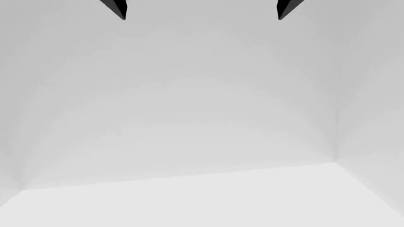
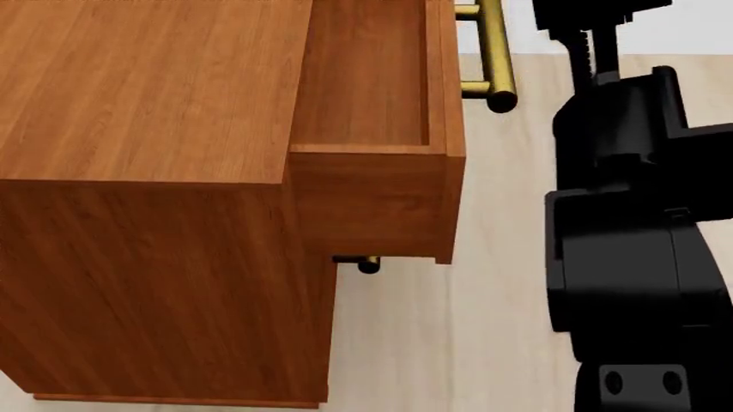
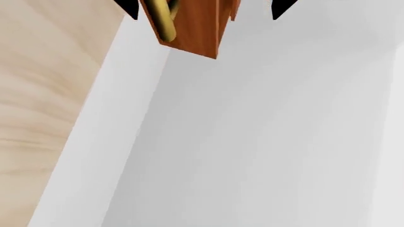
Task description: Close the bottom drawer of the cabinet and open the top drawer.
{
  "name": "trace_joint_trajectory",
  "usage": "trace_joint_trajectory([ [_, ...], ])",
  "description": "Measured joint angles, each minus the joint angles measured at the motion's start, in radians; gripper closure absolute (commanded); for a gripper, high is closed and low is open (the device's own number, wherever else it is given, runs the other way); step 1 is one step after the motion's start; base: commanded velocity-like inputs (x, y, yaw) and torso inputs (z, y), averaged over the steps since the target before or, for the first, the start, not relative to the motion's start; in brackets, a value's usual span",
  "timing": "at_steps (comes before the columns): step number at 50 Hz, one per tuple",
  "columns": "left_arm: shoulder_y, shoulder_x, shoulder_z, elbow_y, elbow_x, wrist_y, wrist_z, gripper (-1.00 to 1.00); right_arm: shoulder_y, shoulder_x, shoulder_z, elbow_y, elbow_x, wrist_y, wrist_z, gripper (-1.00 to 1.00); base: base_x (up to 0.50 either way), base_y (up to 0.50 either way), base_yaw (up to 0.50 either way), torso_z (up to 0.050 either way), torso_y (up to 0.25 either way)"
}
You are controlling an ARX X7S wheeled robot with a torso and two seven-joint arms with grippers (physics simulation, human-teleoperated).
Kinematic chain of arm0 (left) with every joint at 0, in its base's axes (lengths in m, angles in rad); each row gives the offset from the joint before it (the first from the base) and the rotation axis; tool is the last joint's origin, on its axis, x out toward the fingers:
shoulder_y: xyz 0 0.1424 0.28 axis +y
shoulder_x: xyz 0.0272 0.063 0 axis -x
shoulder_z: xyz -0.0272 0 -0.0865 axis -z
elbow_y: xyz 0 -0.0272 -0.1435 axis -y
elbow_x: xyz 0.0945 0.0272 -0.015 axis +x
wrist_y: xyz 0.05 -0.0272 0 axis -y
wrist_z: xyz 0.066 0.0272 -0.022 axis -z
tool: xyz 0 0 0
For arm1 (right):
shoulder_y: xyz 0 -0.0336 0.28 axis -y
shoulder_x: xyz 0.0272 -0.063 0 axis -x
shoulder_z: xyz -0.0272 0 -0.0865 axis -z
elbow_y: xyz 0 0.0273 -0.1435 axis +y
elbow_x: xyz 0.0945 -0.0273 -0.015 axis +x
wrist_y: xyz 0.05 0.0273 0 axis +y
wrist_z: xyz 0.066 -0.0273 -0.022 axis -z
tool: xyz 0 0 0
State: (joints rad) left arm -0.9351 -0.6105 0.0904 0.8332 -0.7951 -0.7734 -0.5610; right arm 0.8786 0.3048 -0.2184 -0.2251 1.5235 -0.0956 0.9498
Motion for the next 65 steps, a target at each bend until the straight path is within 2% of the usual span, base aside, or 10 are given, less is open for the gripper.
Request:
trace_joint_trajectory([
  [21,0.003,-0.001,0.0,-0.002,-0.005,0.01,-0.004,-1.0,0.09,0.085,-0.048,-0.035,-0.05,0.087,0.067,-1.0,0.0,0.0,0.0,0.0,0.0],
  [43,0.003,-0.003,0.005,-0.006,-0.007,0.017,-0.006,-1.0,0.227,0.182,-0.158,-0.016,-0.064,0.274,0.072,-1.0,0.0,0.0,0.0,0.0,0.0],
  [65,0.026,-0.008,-0.004,-0.01,-0.005,0.04,-0.005,-1.0,0.405,0.234,-0.251,0.017,-0.057,0.457,0.109,-1.0,0.0,0.0,0.0,0.0,0.0],
])
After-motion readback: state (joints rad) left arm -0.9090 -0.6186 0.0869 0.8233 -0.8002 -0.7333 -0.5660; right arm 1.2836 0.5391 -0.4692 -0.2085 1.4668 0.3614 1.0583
